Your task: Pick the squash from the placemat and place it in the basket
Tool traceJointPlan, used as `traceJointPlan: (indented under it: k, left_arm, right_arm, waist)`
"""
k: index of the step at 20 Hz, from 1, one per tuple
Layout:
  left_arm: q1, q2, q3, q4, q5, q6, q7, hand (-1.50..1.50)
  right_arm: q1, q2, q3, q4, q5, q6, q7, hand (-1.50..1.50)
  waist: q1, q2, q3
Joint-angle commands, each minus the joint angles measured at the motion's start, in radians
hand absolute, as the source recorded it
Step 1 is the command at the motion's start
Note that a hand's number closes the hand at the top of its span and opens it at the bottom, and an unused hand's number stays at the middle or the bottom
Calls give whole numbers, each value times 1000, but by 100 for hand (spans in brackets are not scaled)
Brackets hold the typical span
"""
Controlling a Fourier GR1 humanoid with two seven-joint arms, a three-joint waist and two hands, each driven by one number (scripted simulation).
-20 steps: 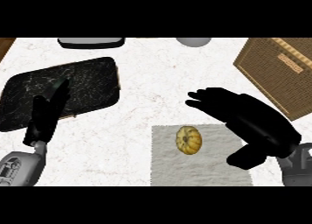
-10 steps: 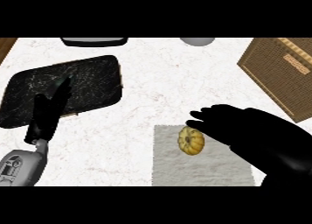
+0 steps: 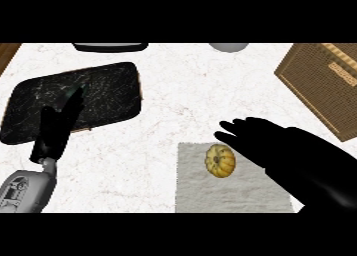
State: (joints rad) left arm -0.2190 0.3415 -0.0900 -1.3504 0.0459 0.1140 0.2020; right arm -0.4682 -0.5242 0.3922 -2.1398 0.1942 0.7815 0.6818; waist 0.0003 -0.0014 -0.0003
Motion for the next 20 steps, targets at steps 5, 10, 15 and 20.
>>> traceJointPlan:
  k: [5,10,15,20]
  left_arm:
    - [19,-71,-26,-84,-77,39,64,0]
    - [19,-76,-2,-80,-81,4,57,0]
    - [-11,-57,59,-32,-82,-38,51,0]
    - [-25,-36,118,80,-56,-114,-59,0]
  right_arm:
    - [19,103,28,101,238,-24,-124,-150]
    - [87,107,29,201,328,-45,-263,-150]
    - [135,155,68,228,457,-93,-328,-150]
    - [165,154,70,348,561,-201,-481,-150]
  waist:
    - [7,1,1]
    - [7,2,1]
    - [2,1,0]
    - [0,3,0]
